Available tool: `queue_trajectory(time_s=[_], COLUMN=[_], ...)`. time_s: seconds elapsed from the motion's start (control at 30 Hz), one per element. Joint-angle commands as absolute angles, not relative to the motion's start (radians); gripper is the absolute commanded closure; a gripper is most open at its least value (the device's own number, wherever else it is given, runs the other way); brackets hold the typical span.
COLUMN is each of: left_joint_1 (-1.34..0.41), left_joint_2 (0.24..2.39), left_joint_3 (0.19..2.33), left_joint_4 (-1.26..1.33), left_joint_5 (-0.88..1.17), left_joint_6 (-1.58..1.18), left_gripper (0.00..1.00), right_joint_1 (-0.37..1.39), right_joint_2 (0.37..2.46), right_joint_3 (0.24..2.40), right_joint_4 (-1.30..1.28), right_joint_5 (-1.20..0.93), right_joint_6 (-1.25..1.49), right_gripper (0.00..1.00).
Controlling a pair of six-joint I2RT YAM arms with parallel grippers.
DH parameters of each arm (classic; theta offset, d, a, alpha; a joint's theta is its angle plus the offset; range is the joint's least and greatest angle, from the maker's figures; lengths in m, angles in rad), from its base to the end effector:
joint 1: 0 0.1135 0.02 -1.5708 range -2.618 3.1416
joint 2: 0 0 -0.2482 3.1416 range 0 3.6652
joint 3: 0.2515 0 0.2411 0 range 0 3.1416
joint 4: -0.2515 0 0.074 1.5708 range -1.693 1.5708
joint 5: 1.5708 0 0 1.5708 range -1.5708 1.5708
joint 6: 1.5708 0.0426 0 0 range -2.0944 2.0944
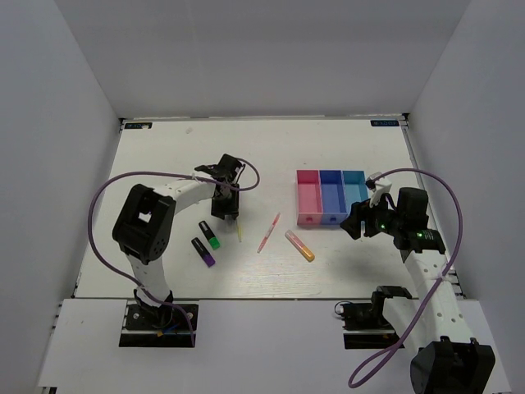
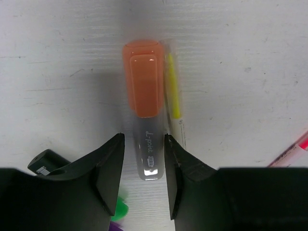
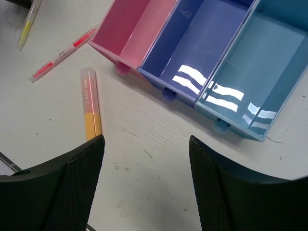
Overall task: Sort the stationery into containers
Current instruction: Grab a piece of stationery with the left arm
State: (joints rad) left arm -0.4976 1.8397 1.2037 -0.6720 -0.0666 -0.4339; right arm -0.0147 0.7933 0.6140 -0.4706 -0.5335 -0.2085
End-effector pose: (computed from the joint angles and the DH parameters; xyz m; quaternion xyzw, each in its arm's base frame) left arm 0.2999 -0.1597 0.1498 0.0272 0.9905 -0.0293 0.1318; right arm 0.1748 0.0191 0.2408 -0.2002 0.8488 0.1869 0.4523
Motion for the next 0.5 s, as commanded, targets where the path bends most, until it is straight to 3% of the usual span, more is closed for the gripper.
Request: queue_trajectory(time_s=[0.0, 0.3, 0.37, 0.4, 0.47], left_joint_1=[-0.503, -0.535, -0.535, -0.54, -0.538], left_joint_2=[1.844, 1.868, 1.879, 1.882, 1.882], left_joint_3=[1.209, 1.178, 1.163, 1.155, 1.137], left_joint_4=[-0.658, -0.661, -0.655, -0.655, -0.652], left_joint_5=[-0.086, -0.155, -0.169, -0.173, -0.178], left_joint_6=[-0.434, -0.423, -0.42, -0.42, -0.417], left_gripper=[0.51, 0.5, 0.56, 0.68, 0.77], right_joint_1=[-0.014, -0.017, -0.017, -0.017, -0.015], right_joint_2=[0.784, 0.788, 0.787, 0.784, 0.785], right_joint_3=[0.66, 0.66, 0.661, 0.661, 0.66], right_joint_4=[-0.471, -0.472, -0.474, -0.476, -0.474], right_joint_5=[-0.532, -0.535, -0.532, -0.532, -0.534], right_joint_6=[-0.198, -0.196, -0.196, -0.199, -0.198], right_gripper=[0.27, 0.27, 0.27, 0.27, 0.27])
